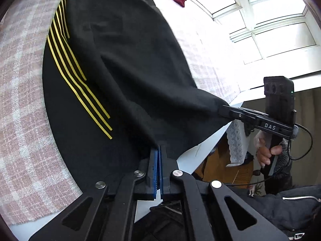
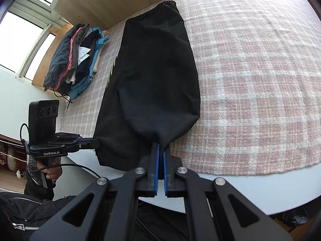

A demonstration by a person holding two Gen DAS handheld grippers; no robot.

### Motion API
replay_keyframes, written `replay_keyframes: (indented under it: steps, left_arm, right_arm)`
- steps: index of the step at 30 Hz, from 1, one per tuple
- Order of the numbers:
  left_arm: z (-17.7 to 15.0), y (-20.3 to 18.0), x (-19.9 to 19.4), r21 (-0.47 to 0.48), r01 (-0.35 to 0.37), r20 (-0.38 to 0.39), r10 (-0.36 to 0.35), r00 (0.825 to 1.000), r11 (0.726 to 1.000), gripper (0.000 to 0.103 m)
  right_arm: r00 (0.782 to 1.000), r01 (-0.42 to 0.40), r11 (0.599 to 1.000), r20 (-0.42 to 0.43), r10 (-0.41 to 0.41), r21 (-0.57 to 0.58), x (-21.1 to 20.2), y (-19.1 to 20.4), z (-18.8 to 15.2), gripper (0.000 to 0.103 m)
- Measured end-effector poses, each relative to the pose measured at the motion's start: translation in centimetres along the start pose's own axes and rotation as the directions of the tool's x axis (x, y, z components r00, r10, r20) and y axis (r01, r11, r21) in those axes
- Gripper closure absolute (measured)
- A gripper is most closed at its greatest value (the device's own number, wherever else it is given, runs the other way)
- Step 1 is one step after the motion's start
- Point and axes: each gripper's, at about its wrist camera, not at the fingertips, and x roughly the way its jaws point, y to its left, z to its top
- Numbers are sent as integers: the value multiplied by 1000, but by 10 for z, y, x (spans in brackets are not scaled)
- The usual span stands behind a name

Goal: Fold clothes

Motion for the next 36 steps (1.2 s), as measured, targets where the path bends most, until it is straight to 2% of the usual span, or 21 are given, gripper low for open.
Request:
replay_keyframes:
  steps: [4, 7, 9, 11, 13, 16, 19, 20, 22, 23, 24, 26, 27, 30, 33, 36]
  left_arm:
    - [1, -5, -42, 2, 12, 91, -12, 996, 1000, 102]
    - [-3, -3, -66, -4, -21, 134, 22, 991, 1000, 102]
    - [-9, 6, -69, -29, -14, 126, 17, 992, 999, 102]
    - [-14, 14, -68, -54, -8, 111, 14, 994, 998, 102]
    - [-22, 23, -51, -73, -15, 61, 20, 998, 997, 102]
    - [-31, 41, -30, -96, -72, -21, 71, 997, 993, 101]
    - [-37, 51, -15, -117, -117, -74, 109, 991, 986, 100]
    - [-38, 52, -15, -118, -127, -80, 119, 990, 985, 98]
    - [-40, 49, -21, -108, -151, -71, 143, 987, 983, 83]
    - [-41, 46, -24, -101, -159, -64, 153, 986, 982, 80]
    - [-41, 43, -27, -91, -163, -58, 159, 986, 982, 79]
    - [-41, 35, -27, -66, -170, -56, 166, 984, 983, 77]
    - [-41, 31, -24, -45, -188, -60, 185, 981, 981, 74]
    - [-35, 24, -11, -2, -228, -72, 228, 971, 974, 74]
    - [-24, 20, -5, 21, -266, -63, 267, 962, 964, 74]
    - [-19, 17, -7, 41, -278, -44, 279, 959, 960, 74]
  right_arm:
    - [998, -51, 998, 47, 52, -36, -19, 22, 21, 99]
    - [993, -106, 993, 52, 109, -52, -24, 39, 33, 99]
    - [990, -134, 990, 35, 135, -42, -17, 44, 33, 99]
    - [993, -119, 993, -1, 119, -20, -2, 41, 25, 99]
    - [994, -102, 995, -48, 103, 15, 15, 35, 15, 99]
    - [991, -31, 999, -133, 35, 31, 40, 25, -1, 98]
    - [983, 50, 999, -178, -51, -7, 49, 27, -12, 94]
    - [984, 41, 999, -171, -42, -8, 46, 28, -14, 93]
    - [989, 32, 999, -144, -33, -6, 37, 28, -17, 83]
    - [991, 41, 999, -126, -41, -2, 33, 26, -18, 68]
    - [993, 50, 999, -108, -49, 2, 29, 25, -18, 57]
    - [994, 68, 998, -91, -67, 14, 27, 21, -20, 57]
    - [993, 77, 997, -89, -74, 20, 29, 18, -20, 57]
    - [993, 89, 995, -86, -85, 36, 34, 14, -19, 57]
    - [992, 122, 992, -36, -120, 34, 26, 15, -11, 57]
    - [987, 153, 987, 54, -151, -44, 8, 30, 16, 57]
